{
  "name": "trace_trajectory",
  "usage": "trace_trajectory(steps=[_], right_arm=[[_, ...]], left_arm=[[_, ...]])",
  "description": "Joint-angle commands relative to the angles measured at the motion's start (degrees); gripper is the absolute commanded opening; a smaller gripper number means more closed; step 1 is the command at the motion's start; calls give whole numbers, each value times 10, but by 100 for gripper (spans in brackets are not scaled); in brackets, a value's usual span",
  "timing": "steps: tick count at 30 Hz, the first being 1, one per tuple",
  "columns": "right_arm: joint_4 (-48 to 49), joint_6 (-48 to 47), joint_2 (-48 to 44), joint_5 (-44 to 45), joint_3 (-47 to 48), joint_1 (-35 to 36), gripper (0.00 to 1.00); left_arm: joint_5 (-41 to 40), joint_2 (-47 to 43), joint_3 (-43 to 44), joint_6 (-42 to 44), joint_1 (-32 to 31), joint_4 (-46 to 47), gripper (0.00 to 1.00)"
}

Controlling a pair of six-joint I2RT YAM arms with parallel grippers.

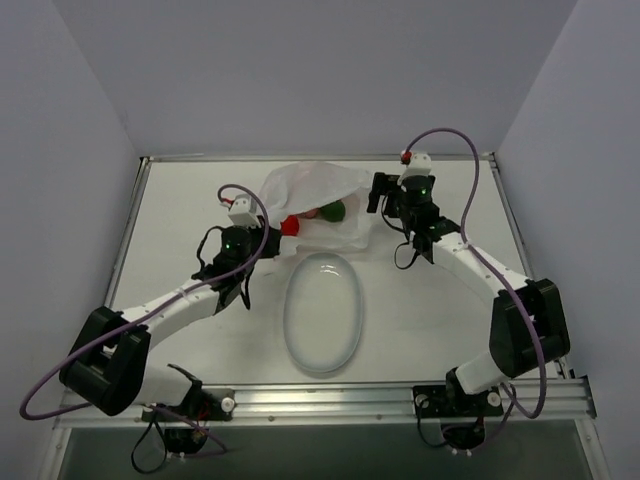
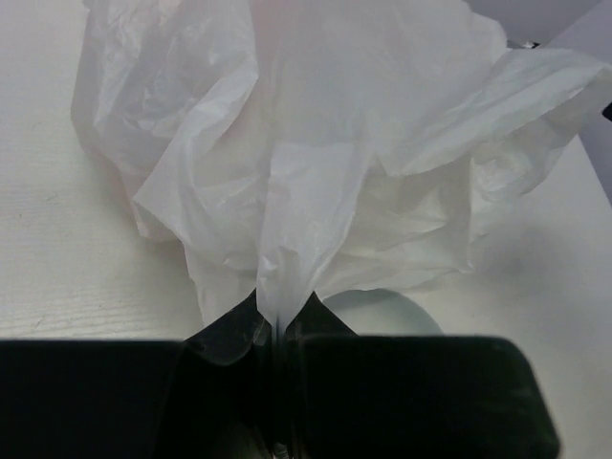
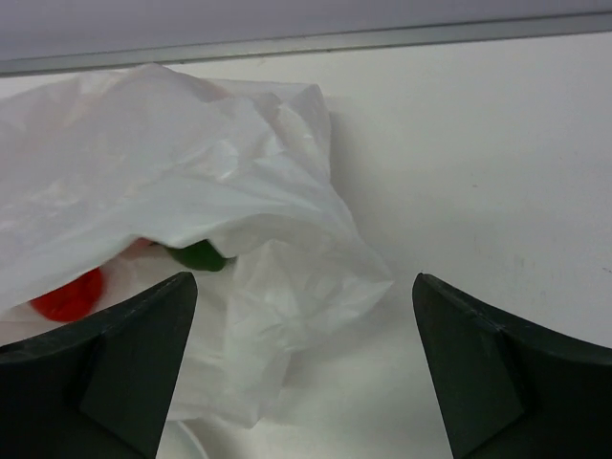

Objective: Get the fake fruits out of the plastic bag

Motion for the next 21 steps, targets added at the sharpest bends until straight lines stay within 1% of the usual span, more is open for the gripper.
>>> trace_trajectory(steps=[1,2,4,5,6,7,8,9,10,11,14,15,16,20,21], right_arm=[[-27,-3,-95,28,-23,30,91],[-35,-5,-126,37,-31,50,89],[-35,-8,-149,18,-36,69,77],[-28,-10,-155,-6,-39,86,60],[-23,-10,-151,-33,-39,94,50],[-8,-13,-145,-85,-40,102,42],[1,-17,-123,-101,-41,113,33],[8,-30,-108,-102,-38,131,28],[8,-37,-93,-79,-33,140,23],[8,-42,-62,-68,-25,147,21],[53,-55,-21,-59,-9,152,21],[62,-59,-10,-59,1,151,22],[67,-65,15,-31,11,150,26],[73,-77,80,-11,51,150,28],[80,-76,91,-3,54,150,30]], left_arm=[[16,-44,8,5,-2,40,2],[17,-50,8,10,-2,36,2],[13,-55,1,17,-4,31,2],[10,-54,-1,17,-4,30,2],[8,-53,-2,18,-3,28,3],[9,-49,-2,19,-4,25,2],[12,-48,-2,20,-3,24,2],[12,-48,-3,21,-4,25,2],[12,-49,-4,22,-4,27,2],[7,-49,-6,26,-4,28,2],[5,-53,-9,28,-3,27,2],[5,-54,-10,29,-4,28,2],[5,-58,-10,30,-3,27,2],[7,-60,-10,27,-4,26,2],[9,-60,-10,26,-3,28,2]])
